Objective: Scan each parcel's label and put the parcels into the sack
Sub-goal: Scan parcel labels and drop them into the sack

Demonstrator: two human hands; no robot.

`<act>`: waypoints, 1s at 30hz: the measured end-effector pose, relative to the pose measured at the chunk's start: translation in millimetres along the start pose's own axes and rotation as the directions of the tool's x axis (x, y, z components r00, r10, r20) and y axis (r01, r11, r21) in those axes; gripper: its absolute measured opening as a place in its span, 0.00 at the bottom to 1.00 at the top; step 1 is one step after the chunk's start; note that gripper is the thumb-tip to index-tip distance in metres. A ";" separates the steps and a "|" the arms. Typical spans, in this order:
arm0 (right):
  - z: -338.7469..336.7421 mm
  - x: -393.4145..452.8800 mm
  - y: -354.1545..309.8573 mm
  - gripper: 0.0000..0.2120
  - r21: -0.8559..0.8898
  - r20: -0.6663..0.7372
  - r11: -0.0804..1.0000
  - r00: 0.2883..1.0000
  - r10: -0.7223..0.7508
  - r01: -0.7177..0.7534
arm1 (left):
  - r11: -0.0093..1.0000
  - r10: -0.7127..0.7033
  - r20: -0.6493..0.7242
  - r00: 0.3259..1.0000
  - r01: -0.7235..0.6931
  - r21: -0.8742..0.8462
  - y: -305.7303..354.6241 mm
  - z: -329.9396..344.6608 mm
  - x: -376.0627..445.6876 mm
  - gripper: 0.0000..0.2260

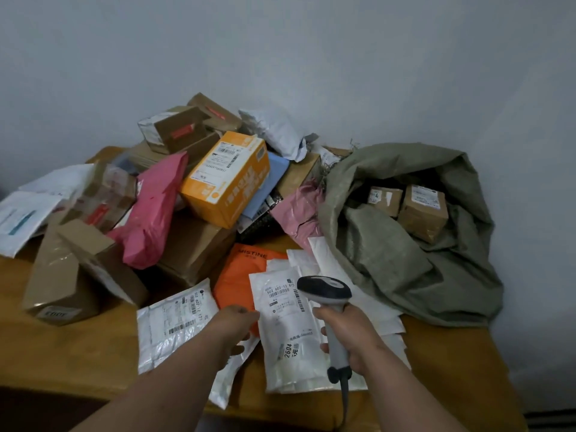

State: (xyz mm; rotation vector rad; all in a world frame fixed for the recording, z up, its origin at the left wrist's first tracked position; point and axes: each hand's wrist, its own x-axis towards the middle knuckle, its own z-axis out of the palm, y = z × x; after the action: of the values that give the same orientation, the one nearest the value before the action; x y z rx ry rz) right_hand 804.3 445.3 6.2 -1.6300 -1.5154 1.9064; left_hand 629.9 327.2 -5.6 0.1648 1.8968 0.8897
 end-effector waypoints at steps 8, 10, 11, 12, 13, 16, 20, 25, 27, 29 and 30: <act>6.8 13.9 26.9 0.06 0.012 0.080 0.996 0.993 0.091 -0.092 | 0.948 -0.125 0.044 0.991 0.132 -0.289 -20.1 32.8 22.6 0.08; 7.1 12.3 29.2 0.07 0.029 0.092 0.995 0.992 0.088 -0.091 | 0.929 -0.130 0.061 0.990 0.143 -0.341 -18.8 34.8 21.4 0.08; 7.1 11.2 28.4 0.07 0.032 0.098 0.996 0.992 0.083 -0.086 | 0.927 -0.113 0.076 0.991 0.133 -0.352 -17.3 34.9 20.2 0.09; 7.0 9.6 26.5 0.06 0.040 0.106 0.996 0.992 0.073 -0.078 | 0.926 -0.086 0.090 0.992 0.113 -0.360 -14.7 34.3 18.2 0.09; 6.7 7.4 23.7 0.06 0.052 0.116 0.997 0.992 0.058 -0.064 | 0.925 -0.053 0.101 0.993 0.087 -0.370 -11.3 33.7 15.3 0.09; 4.4 0.1 11.8 0.05 0.053 0.113 0.999 0.993 -0.017 0.011 | 0.913 0.036 0.055 0.998 -0.010 -0.408 -0.1 29.4 4.7 0.08; -3.0 -12.5 -3.1 0.07 0.035 0.088 0.991 0.988 -0.129 0.126 | 0.917 0.131 -0.107 0.986 -0.161 -0.365 13.3 20.2 -8.8 0.05; -6.2 -30.8 -17.4 0.10 0.065 0.085 0.977 0.974 -0.210 0.204 | 0.926 0.175 -0.187 0.967 -0.226 -0.302 19.8 13.4 -15.8 0.04; -8.1 -35.0 -18.4 0.10 0.053 0.068 0.978 0.977 -0.203 0.200 | 0.942 0.171 -0.195 0.966 -0.219 -0.256 14.8 13.5 -15.3 0.05; -11.3 -36.6 -16.1 0.11 0.062 0.044 0.981 0.982 -0.186 0.183 | 0.961 0.155 -0.207 0.966 -0.196 -0.196 7.3 13.9 -14.8 0.12; -12.7 -36.9 -14.4 0.11 0.060 0.033 0.983 0.984 -0.173 0.171 | 0.970 0.145 -0.217 0.965 -0.182 -0.161 3.5 14.1 -14.8 0.16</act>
State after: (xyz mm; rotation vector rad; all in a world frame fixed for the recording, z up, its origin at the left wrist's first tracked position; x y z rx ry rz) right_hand 822.1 432.7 41.7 -1.3973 -1.5470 1.8795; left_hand 648.1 329.9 4.1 0.1268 2.0001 1.2258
